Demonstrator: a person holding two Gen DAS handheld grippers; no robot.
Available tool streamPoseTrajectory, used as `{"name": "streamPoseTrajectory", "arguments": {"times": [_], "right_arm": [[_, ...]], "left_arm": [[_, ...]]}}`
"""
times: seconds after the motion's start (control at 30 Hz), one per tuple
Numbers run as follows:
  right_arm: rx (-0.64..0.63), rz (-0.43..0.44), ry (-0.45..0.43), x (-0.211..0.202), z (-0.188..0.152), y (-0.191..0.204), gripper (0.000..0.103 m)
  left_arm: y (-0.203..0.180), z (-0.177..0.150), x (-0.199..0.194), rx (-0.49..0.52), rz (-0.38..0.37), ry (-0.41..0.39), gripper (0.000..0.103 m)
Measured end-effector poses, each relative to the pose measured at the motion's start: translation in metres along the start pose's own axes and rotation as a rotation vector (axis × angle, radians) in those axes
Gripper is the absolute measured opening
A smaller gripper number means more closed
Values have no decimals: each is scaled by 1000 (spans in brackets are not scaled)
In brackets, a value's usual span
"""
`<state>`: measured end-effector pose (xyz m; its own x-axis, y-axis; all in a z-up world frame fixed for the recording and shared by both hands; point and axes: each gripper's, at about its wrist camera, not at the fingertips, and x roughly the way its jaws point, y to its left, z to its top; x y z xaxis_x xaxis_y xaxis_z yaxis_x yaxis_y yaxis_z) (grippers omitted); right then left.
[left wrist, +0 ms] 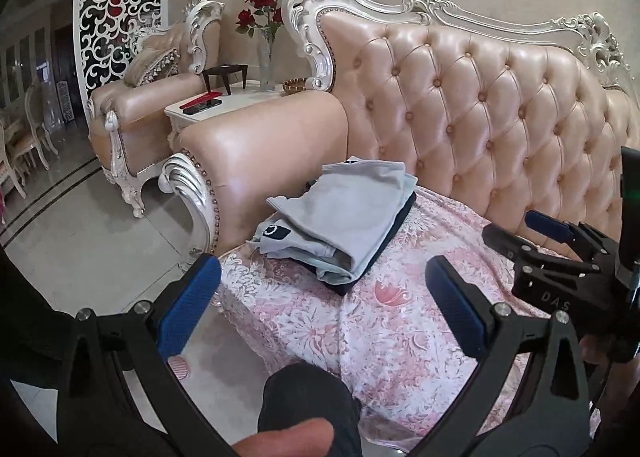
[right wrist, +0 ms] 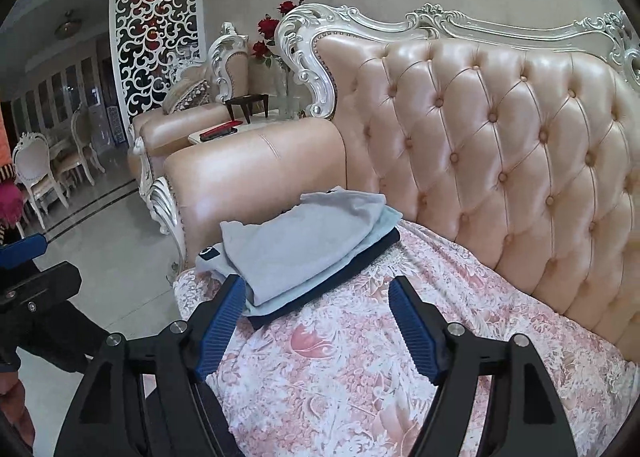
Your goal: Fold clothes
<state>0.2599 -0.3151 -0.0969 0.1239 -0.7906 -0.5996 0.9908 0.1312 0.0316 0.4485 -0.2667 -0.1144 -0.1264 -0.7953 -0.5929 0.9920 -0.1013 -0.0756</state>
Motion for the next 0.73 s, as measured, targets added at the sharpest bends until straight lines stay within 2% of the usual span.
{"name": "streamPoseTrajectory", "arguments": {"times": [0.57, 0.73], "right_arm": [[-21, 21, 27, 6, -6, 7, 75], [-19, 24, 31, 7, -6, 6, 75]], "left_arm": [[-1, -3, 2, 4, -6, 12, 102], [-2, -6, 1, 9, 3, -18, 102]]}}
